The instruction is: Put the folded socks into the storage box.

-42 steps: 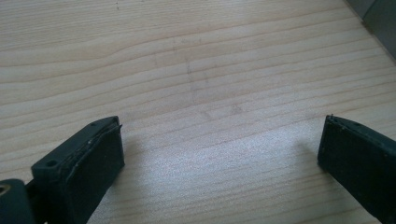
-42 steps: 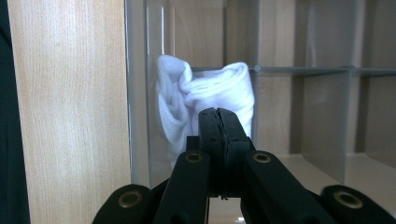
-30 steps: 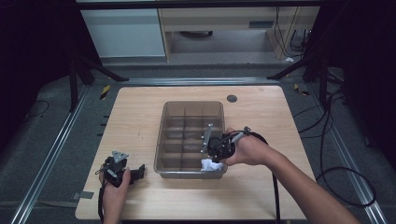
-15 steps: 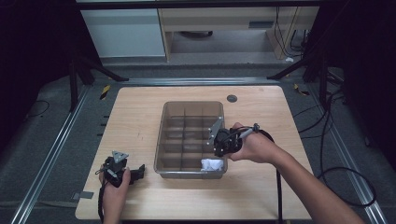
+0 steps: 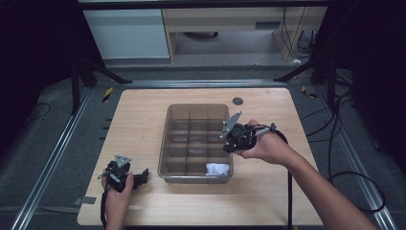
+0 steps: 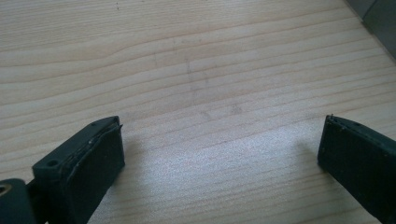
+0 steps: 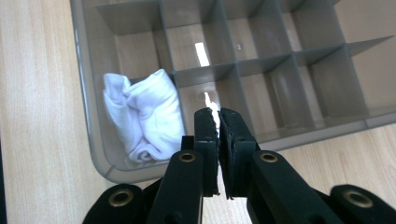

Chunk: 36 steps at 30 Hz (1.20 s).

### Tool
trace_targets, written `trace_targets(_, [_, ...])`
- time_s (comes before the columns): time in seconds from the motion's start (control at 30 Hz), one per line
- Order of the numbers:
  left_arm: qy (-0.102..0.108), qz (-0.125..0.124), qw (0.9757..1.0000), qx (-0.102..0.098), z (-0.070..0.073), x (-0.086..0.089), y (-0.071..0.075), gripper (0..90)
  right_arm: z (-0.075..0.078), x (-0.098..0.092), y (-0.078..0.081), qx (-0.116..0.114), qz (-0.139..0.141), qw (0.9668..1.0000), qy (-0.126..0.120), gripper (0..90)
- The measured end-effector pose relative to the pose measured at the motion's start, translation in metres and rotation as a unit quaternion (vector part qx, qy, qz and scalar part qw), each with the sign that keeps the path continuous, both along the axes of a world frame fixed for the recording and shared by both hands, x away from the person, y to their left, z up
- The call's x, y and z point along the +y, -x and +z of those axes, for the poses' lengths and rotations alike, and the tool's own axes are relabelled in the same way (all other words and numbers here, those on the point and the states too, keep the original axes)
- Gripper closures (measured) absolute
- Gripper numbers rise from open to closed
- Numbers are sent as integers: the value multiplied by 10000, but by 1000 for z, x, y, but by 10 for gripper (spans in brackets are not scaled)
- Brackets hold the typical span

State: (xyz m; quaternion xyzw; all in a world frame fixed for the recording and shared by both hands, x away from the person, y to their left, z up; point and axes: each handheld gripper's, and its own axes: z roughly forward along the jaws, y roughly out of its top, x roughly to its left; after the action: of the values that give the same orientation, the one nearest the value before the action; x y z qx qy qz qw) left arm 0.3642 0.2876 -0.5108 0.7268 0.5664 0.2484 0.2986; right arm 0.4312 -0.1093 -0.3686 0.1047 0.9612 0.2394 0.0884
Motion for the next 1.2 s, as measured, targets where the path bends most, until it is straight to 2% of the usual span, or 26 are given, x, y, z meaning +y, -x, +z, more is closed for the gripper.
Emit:
trace_targets(0.17, [-1, 0, 10000, 1, 0, 0, 0, 0, 1, -5, -2, -14, -106, 9999, -112, 827])
trace_targets(0.43, [-1, -1, 10000, 0, 0, 0, 0, 0, 0, -12, -5, -89, -349, 9991, -209, 685])
trace_targets(0.73, [2, 2, 10000, -2, 0, 0, 0, 0, 3, -19, -10, -213, -548, 9972, -472, 506])
trace_targets(1.0, [0, 0, 10000, 0, 0, 0, 0, 0, 7, -26, -15, -324, -846, 9931, -740, 353])
trace_targets(1.07, [1, 0, 10000, -1, 0, 0, 0, 0, 8, -27, -16, -320, -927, 9922, -774, 300])
trace_targets(1.2, [0, 0, 10000, -1, 0, 0, 0, 0, 7, -29, -18, -457, -1072, 9902, -766, 193])
